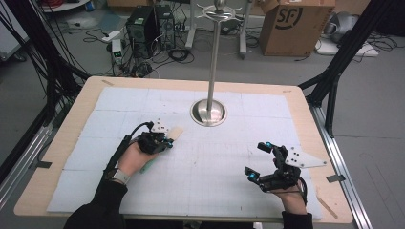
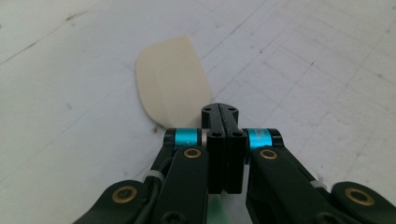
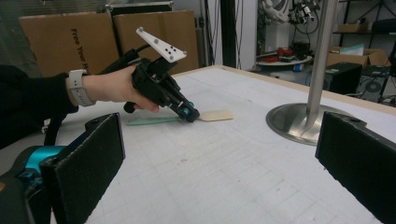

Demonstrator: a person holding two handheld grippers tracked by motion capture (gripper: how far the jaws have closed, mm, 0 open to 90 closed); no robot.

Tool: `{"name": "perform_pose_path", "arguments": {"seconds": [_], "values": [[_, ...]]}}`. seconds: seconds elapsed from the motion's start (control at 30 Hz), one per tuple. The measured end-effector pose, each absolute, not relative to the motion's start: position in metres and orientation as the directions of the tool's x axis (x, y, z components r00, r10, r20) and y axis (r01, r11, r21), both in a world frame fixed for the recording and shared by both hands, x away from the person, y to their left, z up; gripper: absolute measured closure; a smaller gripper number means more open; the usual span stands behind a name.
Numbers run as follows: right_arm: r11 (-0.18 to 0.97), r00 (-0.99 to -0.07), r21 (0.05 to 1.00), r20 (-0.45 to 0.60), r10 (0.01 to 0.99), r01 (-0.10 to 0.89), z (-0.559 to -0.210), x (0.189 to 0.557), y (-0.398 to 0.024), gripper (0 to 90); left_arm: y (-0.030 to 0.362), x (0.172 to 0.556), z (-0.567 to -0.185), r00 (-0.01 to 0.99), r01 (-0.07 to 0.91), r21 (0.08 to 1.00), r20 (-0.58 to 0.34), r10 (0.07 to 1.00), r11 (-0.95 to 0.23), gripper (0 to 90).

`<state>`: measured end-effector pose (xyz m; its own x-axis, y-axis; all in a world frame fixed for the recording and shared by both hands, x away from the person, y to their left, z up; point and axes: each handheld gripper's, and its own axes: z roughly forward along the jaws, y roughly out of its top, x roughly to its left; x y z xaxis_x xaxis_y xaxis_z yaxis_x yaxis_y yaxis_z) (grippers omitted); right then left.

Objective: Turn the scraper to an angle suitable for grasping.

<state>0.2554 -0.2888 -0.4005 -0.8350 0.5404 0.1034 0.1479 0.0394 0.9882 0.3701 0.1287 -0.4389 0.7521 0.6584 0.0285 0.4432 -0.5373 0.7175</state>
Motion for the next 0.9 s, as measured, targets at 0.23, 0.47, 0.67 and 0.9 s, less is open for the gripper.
{"name": "perform_pose_path", "arguments": {"seconds": [0.23,0.47,0.67,0.9], "values": [[0.051,-0.834,0.988,0.098,0.542,0.149,-0.402,0.255,-0.288,0.2,0.148,0.363,-0.442,0.741,0.451,0.737,0.005,0.672,-0.503,89.9],[0.068,-0.836,0.985,0.095,0.54,0.156,-0.403,0.256,-0.286,0.2,0.161,0.356,-0.436,0.722,0.481,0.714,0.007,0.691,-0.51,89.9],[0.065,-0.835,0.985,0.102,0.54,0.163,-0.403,0.256,-0.287,0.2,0.196,0.343,-0.429,0.69,0.475,0.74,0.023,0.723,-0.477,89.9],[0.077,-0.839,0.984,0.095,0.536,0.16,-0.404,0.257,-0.283,0.2,0.214,0.332,-0.438,0.699,0.497,0.714,0.008,0.715,-0.494,89.9]]}}
